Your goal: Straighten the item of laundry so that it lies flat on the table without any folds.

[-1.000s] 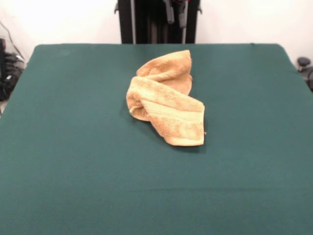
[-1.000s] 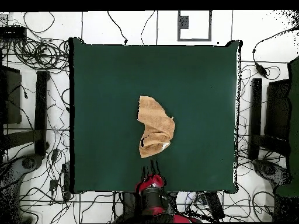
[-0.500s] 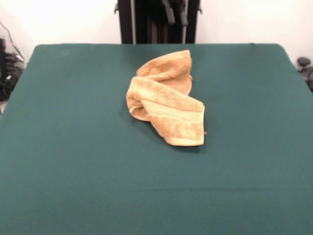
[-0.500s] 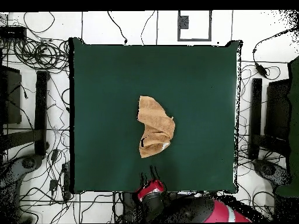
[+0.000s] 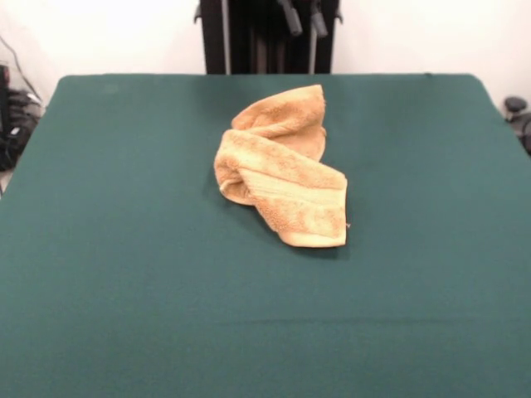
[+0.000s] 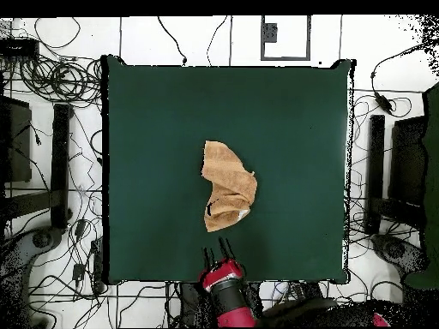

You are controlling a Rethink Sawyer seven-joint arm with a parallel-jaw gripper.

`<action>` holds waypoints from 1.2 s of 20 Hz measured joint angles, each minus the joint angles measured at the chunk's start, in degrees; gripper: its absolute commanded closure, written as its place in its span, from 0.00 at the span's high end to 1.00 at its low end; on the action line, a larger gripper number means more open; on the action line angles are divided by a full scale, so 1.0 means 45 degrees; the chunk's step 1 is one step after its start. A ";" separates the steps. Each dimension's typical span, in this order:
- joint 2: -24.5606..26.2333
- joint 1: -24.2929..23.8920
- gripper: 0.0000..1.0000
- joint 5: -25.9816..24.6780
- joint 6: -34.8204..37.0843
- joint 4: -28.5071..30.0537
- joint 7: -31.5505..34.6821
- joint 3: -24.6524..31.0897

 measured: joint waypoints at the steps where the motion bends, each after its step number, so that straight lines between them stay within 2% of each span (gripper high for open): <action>1: -0.0034 -0.0119 1.00 -0.0005 0.0046 -0.0036 0.0131 0.0122; 14: -0.0056 -0.1506 1.00 -0.1192 0.0706 -0.1191 0.1720 0.1747; 24: 0.0077 -0.1722 1.00 -0.1331 0.0708 -0.1809 0.2251 0.2204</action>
